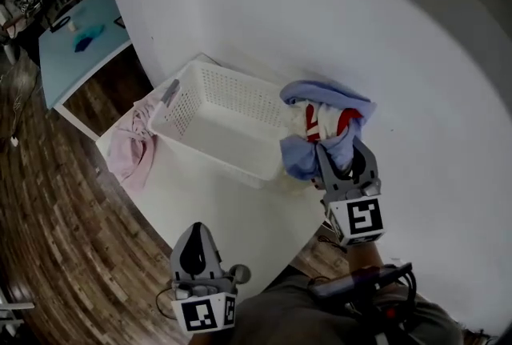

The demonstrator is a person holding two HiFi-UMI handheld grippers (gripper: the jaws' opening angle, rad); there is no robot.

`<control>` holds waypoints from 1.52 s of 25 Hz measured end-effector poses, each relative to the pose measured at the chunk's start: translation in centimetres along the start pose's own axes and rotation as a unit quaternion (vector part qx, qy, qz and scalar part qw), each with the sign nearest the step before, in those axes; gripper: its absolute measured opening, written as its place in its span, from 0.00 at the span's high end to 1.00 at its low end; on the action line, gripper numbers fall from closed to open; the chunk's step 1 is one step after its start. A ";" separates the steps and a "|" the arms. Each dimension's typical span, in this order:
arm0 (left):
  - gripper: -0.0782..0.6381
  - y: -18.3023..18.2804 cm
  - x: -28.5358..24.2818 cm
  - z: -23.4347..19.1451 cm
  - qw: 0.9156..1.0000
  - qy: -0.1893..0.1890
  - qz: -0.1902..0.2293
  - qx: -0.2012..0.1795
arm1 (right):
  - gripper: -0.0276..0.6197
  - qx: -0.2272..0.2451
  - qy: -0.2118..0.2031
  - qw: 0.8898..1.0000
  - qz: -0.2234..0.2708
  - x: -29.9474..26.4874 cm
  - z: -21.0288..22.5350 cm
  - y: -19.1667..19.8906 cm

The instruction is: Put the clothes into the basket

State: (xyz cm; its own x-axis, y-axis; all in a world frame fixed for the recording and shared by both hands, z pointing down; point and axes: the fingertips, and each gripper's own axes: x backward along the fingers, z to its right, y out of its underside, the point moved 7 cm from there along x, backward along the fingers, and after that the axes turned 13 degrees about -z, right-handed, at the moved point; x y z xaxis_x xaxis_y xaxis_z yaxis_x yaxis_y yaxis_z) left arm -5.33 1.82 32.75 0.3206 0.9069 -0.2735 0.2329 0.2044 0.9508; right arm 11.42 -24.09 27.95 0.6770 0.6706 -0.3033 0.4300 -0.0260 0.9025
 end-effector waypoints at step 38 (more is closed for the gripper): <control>0.88 -0.5 0.0 -5.4 1.000 -0.022 0.006 0.001 | 0.80 -0.029 -0.108 0.993 -0.034 -3.0 -7.3 0.8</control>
State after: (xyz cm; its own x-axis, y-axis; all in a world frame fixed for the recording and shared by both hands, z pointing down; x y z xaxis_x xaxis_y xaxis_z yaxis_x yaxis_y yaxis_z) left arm -10.41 3.76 33.08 0.3636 0.8920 -0.2684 0.2314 0.1926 0.9536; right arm 5.33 -20.73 31.80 0.7625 0.4953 -0.4163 0.4479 0.0602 0.8921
